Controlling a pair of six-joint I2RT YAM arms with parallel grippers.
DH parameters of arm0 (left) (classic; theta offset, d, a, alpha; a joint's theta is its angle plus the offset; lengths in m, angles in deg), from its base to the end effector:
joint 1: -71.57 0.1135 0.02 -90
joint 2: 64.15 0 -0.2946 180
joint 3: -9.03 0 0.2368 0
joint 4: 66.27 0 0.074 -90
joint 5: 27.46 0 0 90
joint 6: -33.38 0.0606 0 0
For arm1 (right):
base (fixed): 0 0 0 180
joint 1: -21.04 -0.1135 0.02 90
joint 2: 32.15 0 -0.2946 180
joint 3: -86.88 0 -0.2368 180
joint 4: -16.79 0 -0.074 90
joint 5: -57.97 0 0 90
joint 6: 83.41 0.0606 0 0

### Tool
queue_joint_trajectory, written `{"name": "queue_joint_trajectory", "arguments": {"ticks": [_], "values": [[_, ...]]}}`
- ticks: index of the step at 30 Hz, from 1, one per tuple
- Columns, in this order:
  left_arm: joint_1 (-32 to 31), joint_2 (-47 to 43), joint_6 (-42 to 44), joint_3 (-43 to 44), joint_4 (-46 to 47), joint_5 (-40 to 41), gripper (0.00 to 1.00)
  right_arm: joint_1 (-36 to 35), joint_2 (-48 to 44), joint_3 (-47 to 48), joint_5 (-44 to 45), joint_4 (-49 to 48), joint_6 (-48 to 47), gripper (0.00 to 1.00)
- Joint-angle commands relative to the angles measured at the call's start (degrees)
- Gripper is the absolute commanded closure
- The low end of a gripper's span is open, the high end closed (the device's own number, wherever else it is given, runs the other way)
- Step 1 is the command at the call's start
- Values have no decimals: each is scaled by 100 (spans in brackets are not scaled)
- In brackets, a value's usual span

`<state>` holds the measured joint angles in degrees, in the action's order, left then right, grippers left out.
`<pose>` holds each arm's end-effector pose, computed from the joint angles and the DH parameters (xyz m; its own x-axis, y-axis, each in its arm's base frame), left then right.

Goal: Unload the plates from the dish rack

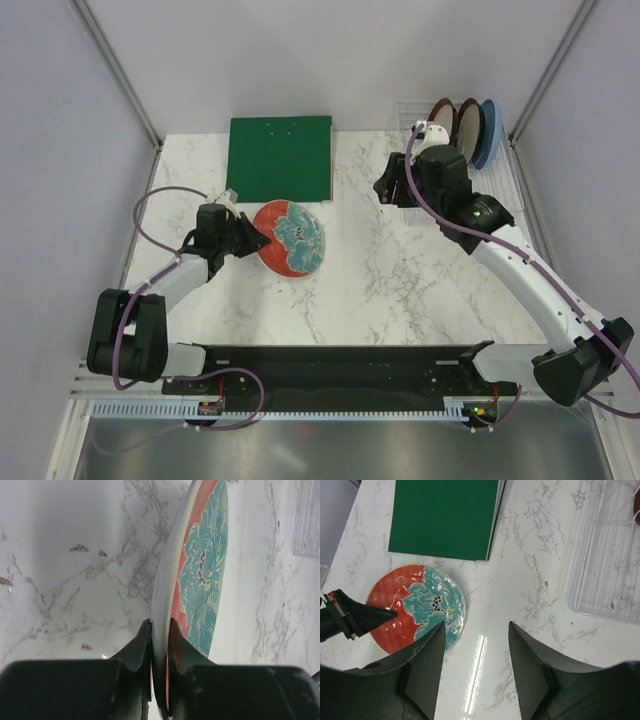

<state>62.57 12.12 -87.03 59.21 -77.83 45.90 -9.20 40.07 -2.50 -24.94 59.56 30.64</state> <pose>0.2613 -0.0590 0.2149 -0.7095 -0.3787 -0.5943 0.0170 0.8339 -0.5516 0.2430 0.1330 0.4134 -0.4896 0.1827 -0.8526 -0.2224 0.9193 0.3247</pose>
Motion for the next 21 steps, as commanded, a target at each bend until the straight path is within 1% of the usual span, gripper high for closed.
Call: {"name": "queue_joint_trajectory", "arguments": {"ticks": [1, 5, 8, 10, 11, 13, 16, 18, 21], "values": [[275, 616, 308, 448, 506, 399, 98, 18, 160, 281, 257, 82, -190, 38], [354, 1336, 352, 729, 506, 232, 98, 88, 300, 342, 424, 125, -313, 37], [363, 1890, 369, 966, 436, 197, 94, 176, 406, 430, 565, 196, -384, 37], [363, 2188, 361, 1090, 400, 188, 93, 264, 494, 483, 618, 240, -427, 37], [372, 2243, 317, 1116, 409, 153, 92, 299, 529, 509, 635, 257, -463, 37], [390, 2322, 326, 1239, 269, 109, 86, 413, 547, 553, 653, 293, -498, 37], [390, 2313, 343, 1310, -56, 267, 80, 571, 564, 588, 592, 319, -507, 36], [390, 2279, 387, 1292, -249, 310, 80, 633, 564, 597, 565, 319, -516, 36], [390, 2085, 326, 1073, -285, 373, 78, 712, 538, 589, 486, 319, -507, 36]]}}
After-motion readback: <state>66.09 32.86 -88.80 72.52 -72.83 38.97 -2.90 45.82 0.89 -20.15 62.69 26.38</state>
